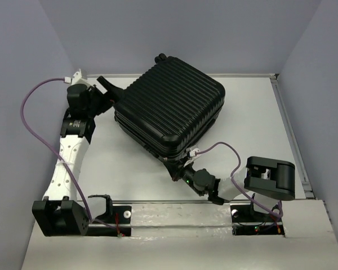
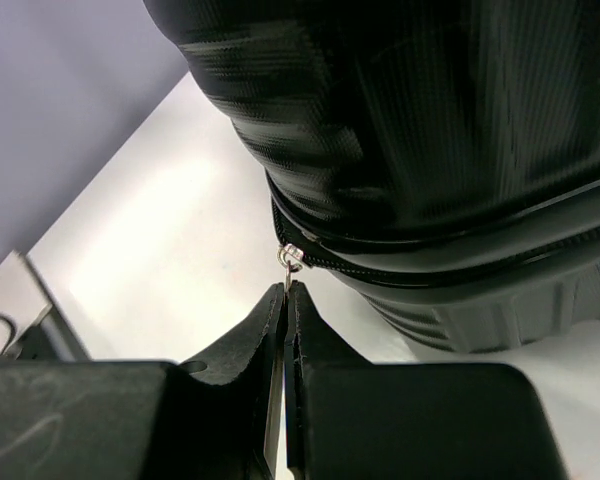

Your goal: Pack the luggage

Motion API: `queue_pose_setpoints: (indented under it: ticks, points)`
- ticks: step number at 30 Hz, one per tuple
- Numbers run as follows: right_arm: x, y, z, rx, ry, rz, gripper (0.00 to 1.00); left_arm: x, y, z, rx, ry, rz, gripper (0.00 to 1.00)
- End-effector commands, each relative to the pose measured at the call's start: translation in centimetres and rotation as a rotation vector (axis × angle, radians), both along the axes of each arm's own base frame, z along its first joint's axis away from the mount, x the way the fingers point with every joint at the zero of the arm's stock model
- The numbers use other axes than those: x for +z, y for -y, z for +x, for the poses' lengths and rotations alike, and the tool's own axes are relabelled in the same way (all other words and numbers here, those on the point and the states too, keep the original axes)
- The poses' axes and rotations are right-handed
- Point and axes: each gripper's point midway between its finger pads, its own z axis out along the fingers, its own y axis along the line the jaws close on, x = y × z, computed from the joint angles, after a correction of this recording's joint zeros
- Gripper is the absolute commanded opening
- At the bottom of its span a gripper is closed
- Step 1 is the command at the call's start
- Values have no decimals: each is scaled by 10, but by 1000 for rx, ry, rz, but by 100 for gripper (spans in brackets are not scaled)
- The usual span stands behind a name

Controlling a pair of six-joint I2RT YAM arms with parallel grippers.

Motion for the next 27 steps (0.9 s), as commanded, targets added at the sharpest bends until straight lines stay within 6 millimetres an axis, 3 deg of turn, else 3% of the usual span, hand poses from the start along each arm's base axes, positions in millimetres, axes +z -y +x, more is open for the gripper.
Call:
queue_pose_setpoints:
  ticks: [1,4,6,10,15,27]
  points:
    - [6,-22,-43,187,-23,22,7,12,-30,15,11,66,-82,99]
    - [5,-19,-45,195,-26,17,7,8,-57,33,88,58,-118,99]
    - [4,-18,-46,195,-29,15,7,4,-61,43,92,45,-127,99]
    - [3,-19,-47,204,-32,9,7,-21,-55,65,43,-33,-168,99]
    - [-1,-21,-48,210,-38,-2,7,-37,-56,76,50,-53,-188,99]
    - [-7,-16,-47,194,-48,-16,7,-41,-50,114,30,-51,-310,99]
